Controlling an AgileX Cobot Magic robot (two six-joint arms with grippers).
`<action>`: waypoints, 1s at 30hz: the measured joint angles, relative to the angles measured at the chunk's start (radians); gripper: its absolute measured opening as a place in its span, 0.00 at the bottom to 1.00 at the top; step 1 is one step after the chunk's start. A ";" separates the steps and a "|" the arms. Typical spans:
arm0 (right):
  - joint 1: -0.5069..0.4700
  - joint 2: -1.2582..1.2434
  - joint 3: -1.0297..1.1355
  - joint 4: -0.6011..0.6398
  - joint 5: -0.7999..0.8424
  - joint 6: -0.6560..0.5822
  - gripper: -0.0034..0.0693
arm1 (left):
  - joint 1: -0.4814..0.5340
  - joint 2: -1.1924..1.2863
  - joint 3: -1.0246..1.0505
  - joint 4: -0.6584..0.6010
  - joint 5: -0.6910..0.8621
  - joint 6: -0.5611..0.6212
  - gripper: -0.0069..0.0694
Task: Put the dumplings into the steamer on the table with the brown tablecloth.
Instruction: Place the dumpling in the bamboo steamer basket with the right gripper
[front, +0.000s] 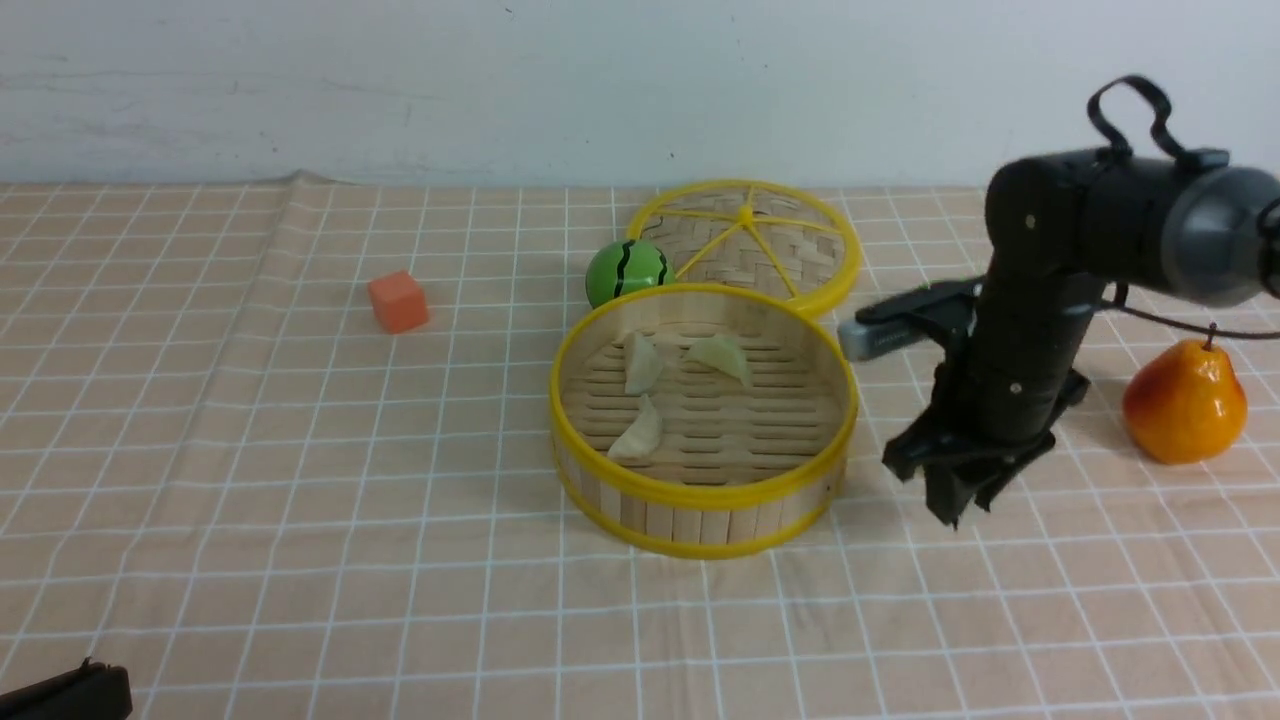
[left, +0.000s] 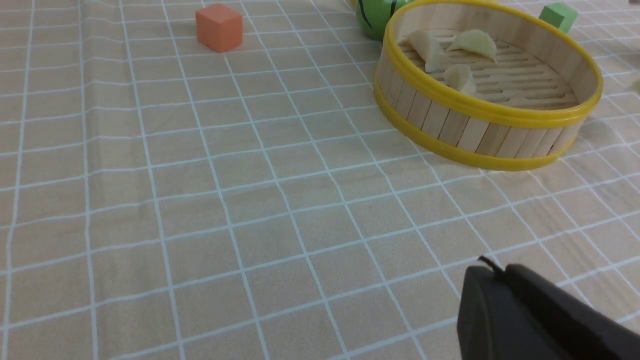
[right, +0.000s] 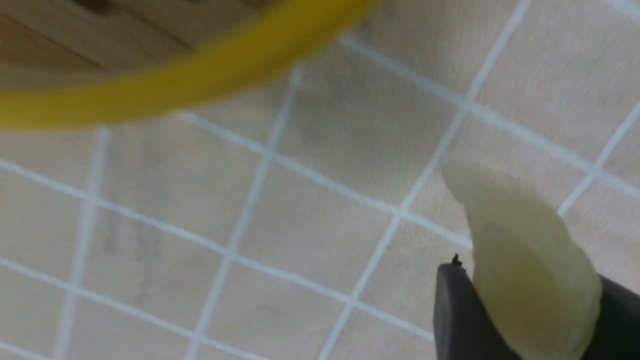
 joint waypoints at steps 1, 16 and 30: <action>0.007 -0.010 -0.027 0.025 -0.001 0.000 0.37 | 0.000 0.000 0.000 0.002 0.000 0.000 0.12; 0.154 0.141 -0.110 0.117 -0.364 -0.169 0.37 | 0.000 0.000 0.000 0.010 -0.004 0.000 0.13; 0.154 -0.106 -0.182 -0.045 -0.183 0.056 0.63 | 0.000 0.000 0.000 0.011 -0.008 0.000 0.14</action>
